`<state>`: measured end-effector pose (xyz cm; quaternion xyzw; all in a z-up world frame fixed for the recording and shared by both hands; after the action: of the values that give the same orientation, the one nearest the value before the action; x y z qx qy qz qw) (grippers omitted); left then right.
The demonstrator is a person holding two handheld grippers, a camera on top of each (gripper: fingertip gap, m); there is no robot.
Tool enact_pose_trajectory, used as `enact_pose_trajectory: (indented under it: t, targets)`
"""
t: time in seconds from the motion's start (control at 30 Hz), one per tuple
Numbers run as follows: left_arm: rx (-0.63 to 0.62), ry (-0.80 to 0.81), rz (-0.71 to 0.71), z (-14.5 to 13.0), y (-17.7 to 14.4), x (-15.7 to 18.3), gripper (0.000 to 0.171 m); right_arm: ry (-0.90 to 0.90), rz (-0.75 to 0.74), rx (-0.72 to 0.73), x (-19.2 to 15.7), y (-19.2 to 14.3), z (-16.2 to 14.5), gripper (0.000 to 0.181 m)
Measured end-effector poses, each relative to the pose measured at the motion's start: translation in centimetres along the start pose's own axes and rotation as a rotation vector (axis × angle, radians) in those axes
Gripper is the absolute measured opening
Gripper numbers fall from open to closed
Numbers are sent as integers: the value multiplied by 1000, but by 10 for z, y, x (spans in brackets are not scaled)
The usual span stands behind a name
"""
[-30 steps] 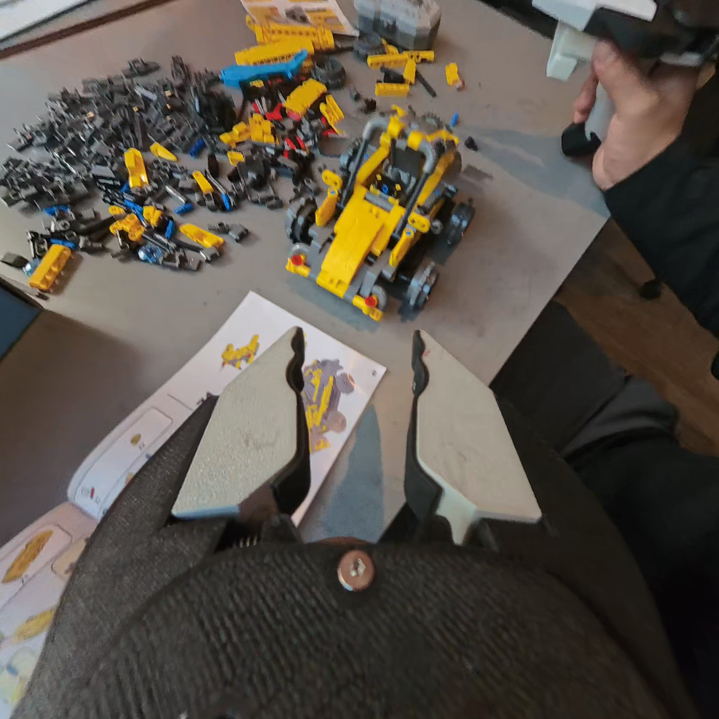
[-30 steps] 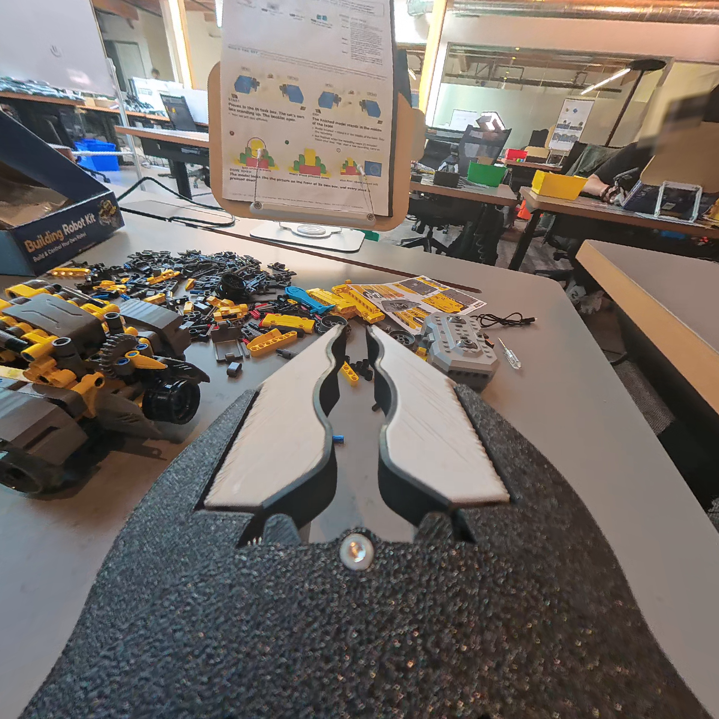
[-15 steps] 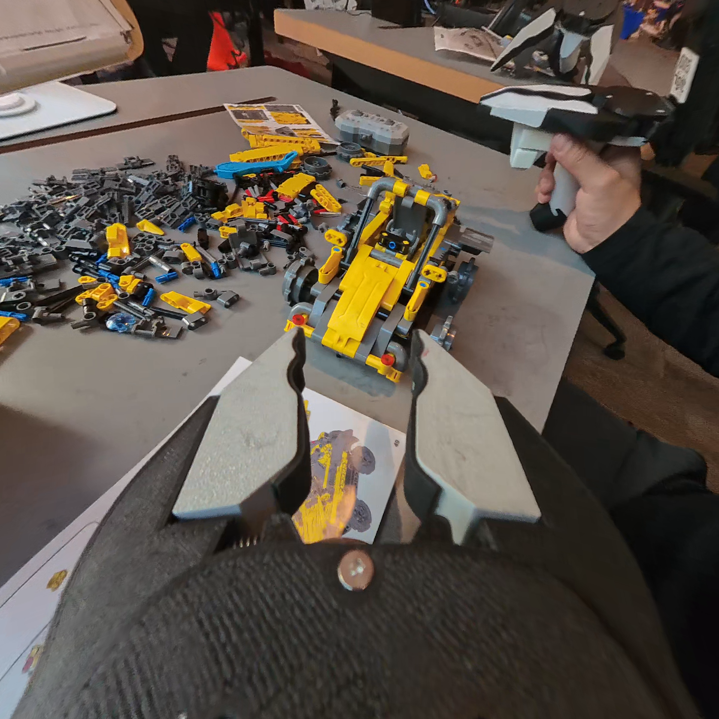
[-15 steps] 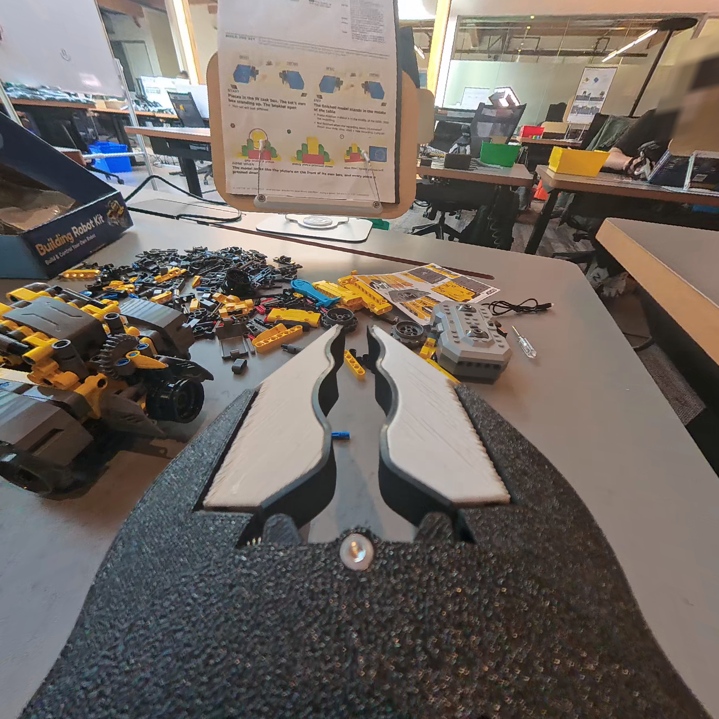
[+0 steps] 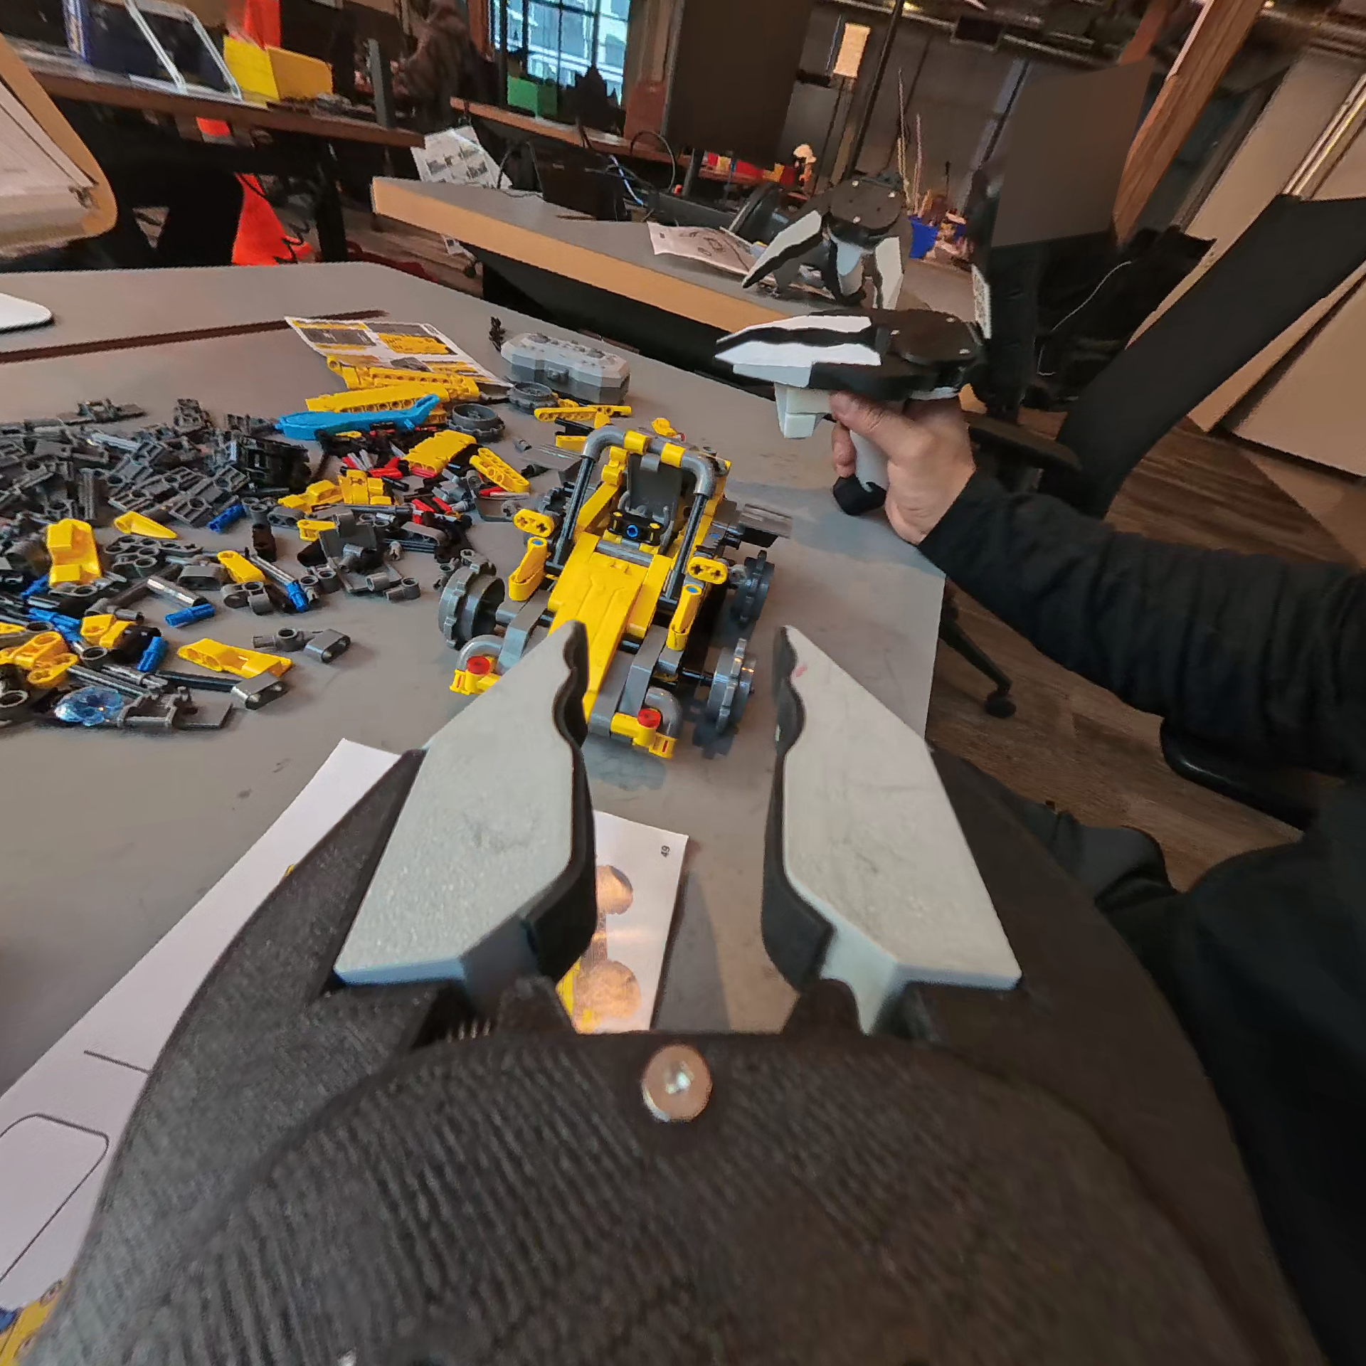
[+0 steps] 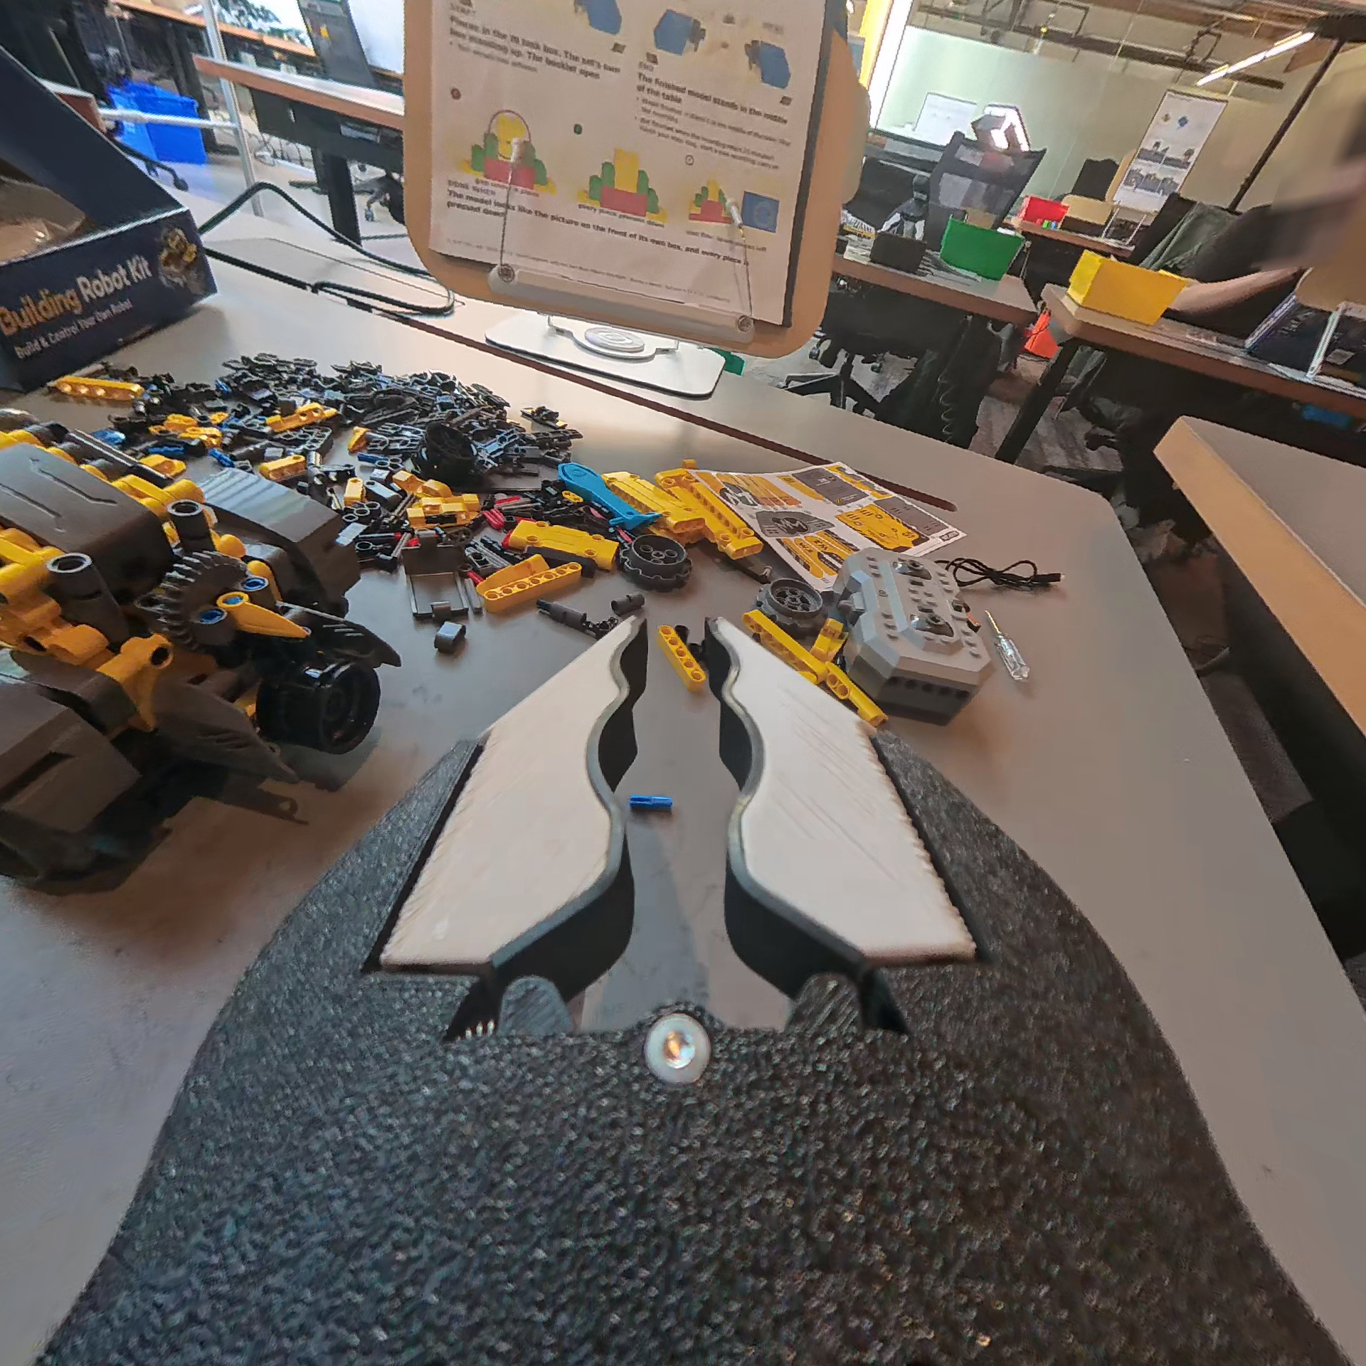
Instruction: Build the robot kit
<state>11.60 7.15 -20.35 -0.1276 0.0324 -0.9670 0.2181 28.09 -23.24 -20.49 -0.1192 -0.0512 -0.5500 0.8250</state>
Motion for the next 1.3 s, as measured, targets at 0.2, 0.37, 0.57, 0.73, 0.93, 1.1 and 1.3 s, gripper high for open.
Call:
enact_pose_trajectory:
  t: [0.2,0.37,0.57,0.73,0.93,1.1,1.3]
  targets:
    - [-73,49,5,-5,7,5,46,-41,131,35,-21,-4,4,21]
    - [-72,92,55,-4,7,5,43,-104,286,59,-49,-10,6,36]
    - [-152,120,99,-11,14,4,48,-72,283,65,-46,-10,8,37]
    - [-173,154,132,-12,16,5,46,-54,264,65,-42,-10,8,38]
    - [-180,163,150,-12,16,4,46,-77,257,48,-45,-9,6,37]
    - [-188,175,170,-13,16,4,46,-89,244,29,-45,-7,4,37]
    - [-207,181,178,-14,18,4,44,-129,190,7,-44,-4,1,28]
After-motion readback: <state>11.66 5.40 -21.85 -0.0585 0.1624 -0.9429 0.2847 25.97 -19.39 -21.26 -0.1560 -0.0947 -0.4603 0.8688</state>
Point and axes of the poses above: each gripper's, where its closed fingertips meet, y out along the fingers, z out of its top, x = y × z across the jaws, the point moved 5 cm from there along -y, back along the fingers, and after that the axes turned 13 degrees about -z, right-handed, at the moved point
